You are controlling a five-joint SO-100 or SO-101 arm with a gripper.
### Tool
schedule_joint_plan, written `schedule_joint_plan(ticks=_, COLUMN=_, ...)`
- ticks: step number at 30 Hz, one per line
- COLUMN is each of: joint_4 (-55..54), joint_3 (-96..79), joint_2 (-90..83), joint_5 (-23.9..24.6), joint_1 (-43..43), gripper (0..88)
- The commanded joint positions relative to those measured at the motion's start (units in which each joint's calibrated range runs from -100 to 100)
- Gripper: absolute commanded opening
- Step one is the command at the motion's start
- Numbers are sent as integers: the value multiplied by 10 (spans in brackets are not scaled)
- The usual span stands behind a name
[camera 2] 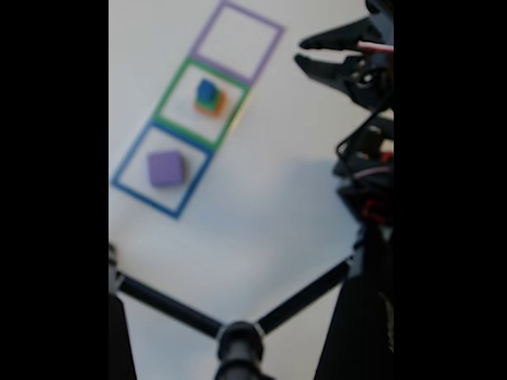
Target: Tower of hanoi
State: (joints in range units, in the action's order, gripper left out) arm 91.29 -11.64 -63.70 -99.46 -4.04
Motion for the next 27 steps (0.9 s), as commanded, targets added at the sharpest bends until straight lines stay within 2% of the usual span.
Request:
schedule_joint_plan(ticks=1, joint_4=8, joint_3=20, joint_2=4, joint_5=6, joint_1=-22, gripper=2)
schedule_joint_plan(ticks=7, joint_4=5, joint_3=-37, joint_2=0, joint_5=0, joint_1=-37, gripper=11)
schedule_joint_plan(ticks=11, joint_4=-88, joint_3=-172, joint_2=-9, joint_5=-5, joint_1=-54, gripper=118)
schedule_joint_plan(ticks=15, joint_4=-253, joint_3=-331, joint_2=-13, joint_5=-5, joint_1=-69, gripper=247)
schedule_joint_plan(ticks=19, joint_4=-486, joint_3=-492, joint_2=-7, joint_5=-5, joint_1=-60, gripper=356)
schedule_joint_plan(ticks=23, joint_4=-742, joint_3=-624, joint_2=36, joint_5=-5, joint_1=-56, gripper=376)
schedule_joint_plan(ticks=27, joint_4=-835, joint_3=-664, joint_2=80, joint_5=-5, joint_1=-54, gripper=379)
